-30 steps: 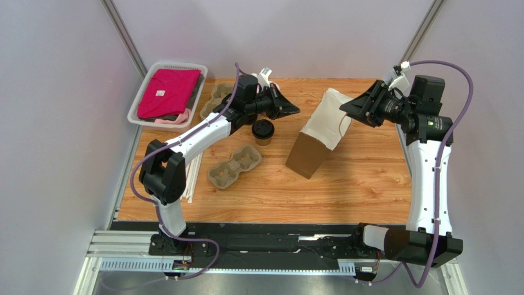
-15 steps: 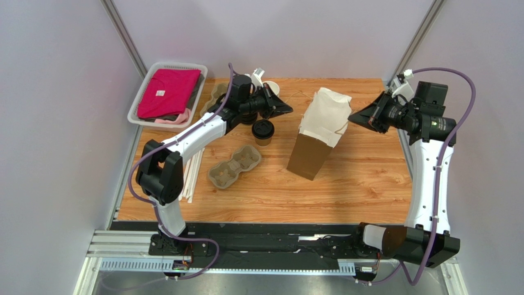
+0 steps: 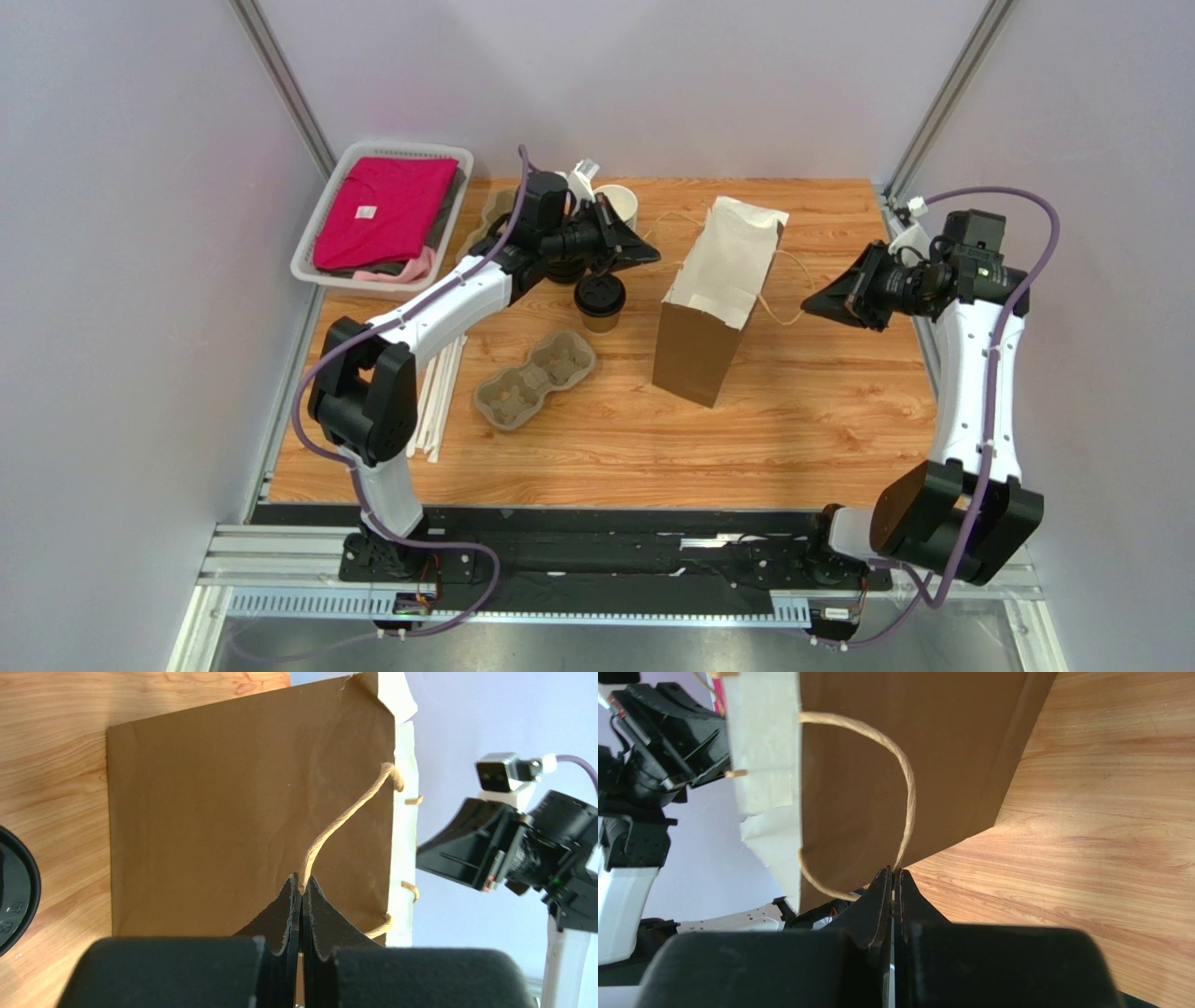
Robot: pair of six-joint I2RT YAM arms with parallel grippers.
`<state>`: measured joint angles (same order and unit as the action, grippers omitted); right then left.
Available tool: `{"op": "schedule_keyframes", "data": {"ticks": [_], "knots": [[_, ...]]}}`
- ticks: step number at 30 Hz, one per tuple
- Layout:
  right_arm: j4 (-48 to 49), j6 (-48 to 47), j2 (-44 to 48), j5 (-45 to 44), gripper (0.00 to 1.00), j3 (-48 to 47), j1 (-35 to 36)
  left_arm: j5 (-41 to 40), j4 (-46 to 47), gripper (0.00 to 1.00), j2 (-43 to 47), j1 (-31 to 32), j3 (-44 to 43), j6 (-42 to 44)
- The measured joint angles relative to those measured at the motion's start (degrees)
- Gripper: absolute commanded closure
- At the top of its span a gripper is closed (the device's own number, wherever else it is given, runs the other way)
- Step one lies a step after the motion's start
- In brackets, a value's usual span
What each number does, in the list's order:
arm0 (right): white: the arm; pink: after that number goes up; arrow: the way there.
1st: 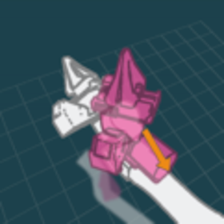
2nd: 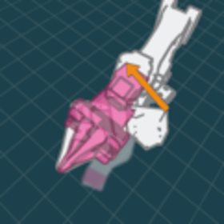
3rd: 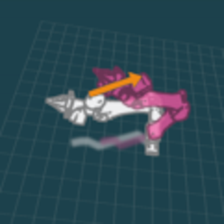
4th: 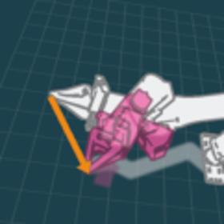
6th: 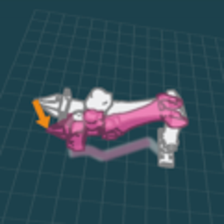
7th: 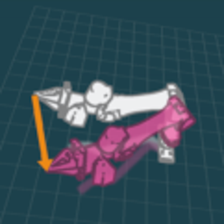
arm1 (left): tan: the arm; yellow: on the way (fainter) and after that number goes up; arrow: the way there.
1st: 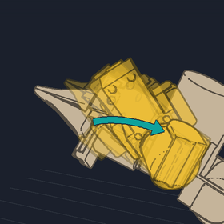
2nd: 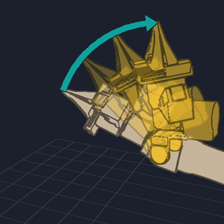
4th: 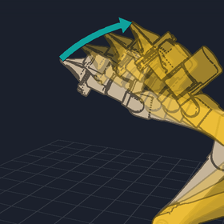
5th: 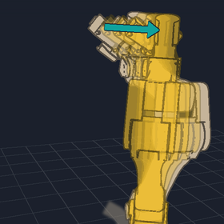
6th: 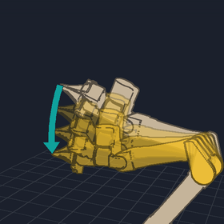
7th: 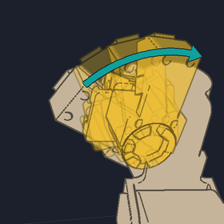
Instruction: Pack the takeout coffee
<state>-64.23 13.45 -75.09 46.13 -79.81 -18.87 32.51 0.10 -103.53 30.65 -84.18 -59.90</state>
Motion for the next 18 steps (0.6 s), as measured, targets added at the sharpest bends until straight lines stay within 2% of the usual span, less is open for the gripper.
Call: {"op": "schedule_keyframes", "data": {"ticks": [8,18], "knots": [[4.8,-0.1,-2.8,-0.1,1.00,4.1,1.2,0.0,-7.4,1.00,-3.1,-0.1,-3.8,3.7],[11.8,0.3,-6.1,-0.7,1.00,5.3,6.2,2.0,-15.7,1.00,-8.5,0.5,-9.7,8.4]]}}
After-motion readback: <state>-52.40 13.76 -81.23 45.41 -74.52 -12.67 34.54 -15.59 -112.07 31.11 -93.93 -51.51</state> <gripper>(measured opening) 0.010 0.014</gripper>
